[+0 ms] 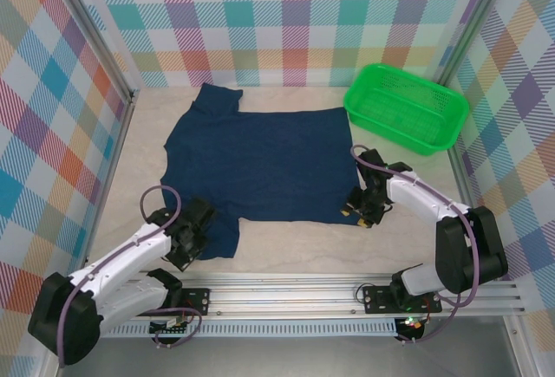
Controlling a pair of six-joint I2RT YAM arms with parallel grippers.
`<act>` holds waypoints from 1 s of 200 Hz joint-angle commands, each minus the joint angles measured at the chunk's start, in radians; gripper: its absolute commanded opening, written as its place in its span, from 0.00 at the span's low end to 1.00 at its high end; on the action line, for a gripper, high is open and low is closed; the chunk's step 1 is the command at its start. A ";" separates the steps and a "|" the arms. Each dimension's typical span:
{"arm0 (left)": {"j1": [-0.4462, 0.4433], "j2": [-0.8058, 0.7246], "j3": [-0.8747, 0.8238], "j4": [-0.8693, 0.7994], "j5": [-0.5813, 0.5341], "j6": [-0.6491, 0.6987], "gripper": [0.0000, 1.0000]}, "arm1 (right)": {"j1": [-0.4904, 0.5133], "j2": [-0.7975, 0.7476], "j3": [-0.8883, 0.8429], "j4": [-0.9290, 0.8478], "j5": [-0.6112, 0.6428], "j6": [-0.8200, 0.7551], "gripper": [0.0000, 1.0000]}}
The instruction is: Fold and stack the t-shirts
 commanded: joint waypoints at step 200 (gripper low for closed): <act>-0.281 -0.042 0.230 -0.376 -0.188 -0.250 0.00 | -0.132 0.060 -0.122 0.095 0.024 0.168 0.32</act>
